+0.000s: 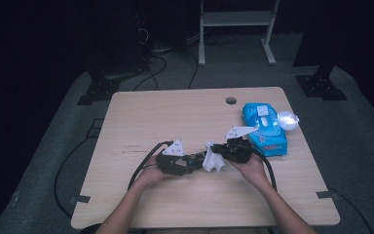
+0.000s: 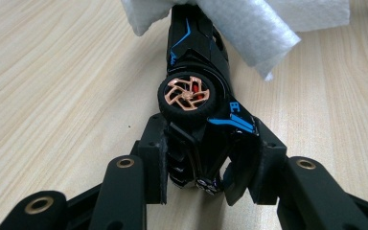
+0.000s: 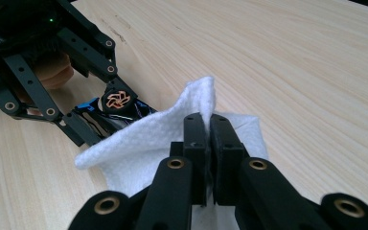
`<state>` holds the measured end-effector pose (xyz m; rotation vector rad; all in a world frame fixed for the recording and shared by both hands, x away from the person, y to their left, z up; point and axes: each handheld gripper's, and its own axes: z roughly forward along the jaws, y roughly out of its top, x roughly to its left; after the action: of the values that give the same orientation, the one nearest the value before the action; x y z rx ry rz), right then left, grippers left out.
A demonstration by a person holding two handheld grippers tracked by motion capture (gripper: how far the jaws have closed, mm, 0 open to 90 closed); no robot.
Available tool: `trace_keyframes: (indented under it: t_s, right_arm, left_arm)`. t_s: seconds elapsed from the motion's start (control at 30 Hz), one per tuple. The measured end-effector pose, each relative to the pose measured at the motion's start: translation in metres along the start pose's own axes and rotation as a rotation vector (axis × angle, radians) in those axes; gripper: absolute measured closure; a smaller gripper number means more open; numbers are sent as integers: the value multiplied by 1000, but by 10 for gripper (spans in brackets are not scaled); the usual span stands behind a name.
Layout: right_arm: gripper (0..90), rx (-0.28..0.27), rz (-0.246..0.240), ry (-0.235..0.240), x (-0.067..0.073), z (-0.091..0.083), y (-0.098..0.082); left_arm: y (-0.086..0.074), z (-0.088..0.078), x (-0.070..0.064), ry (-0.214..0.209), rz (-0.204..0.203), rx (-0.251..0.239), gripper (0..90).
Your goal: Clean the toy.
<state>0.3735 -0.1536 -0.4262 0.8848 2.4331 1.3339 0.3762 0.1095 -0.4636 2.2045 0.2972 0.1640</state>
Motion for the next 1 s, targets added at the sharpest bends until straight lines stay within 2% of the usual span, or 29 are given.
trace_keyframes:
  t_s: [0.1, 0.17, 0.33, 0.47, 0.67, 0.7, 0.8, 0.9, 0.93, 0.97, 1.0]
  right_arm:
    - [858, 2, -24, -13, 3, 1, 1]
    - [858, 0, -21, -12, 2, 1, 1]
    - [858, -12, 20, -17, -8, -10, -7]
    - [858, -23, 32, -42, -13, -17, -10]
    - [859, -22, 10, -20, -2, -12, -7]
    - [860, -17, -12, -7, 5, -5, -5]
    - [859, -8, -34, -23, 7, -5, -4]
    - [859, -7, -23, -56, -4, -11, -8]
    - [859, -7, -23, -56, -4, -11, -8]
    - [859, -23, 24, -61, -17, -18, -13]
    - [860, -24, 30, -70, -19, -20, -14]
  left_arm:
    - [-1, 0, 1, -3, -4, -3, 581]
    - [-1, 0, 1, -2, -3, -3, 581]
    - [-1, 1, 1, -3, -3, -10, 581]
    - [0, 1, 0, 2, 7, -3, 581]
    - [-1, 1, 1, -4, -4, -9, 581]
    - [-1, 1, 1, -4, -5, -9, 581]
    - [-1, 1, 2, -8, -12, -15, 581]
    - [-2, 1, 3, -10, -10, -15, 581]
    - [-2, 1, 2, -10, -10, -16, 581]
    - [-1, 2, 1, -5, -5, -12, 581]
    - [-1, 2, 1, -4, -2, -11, 581]
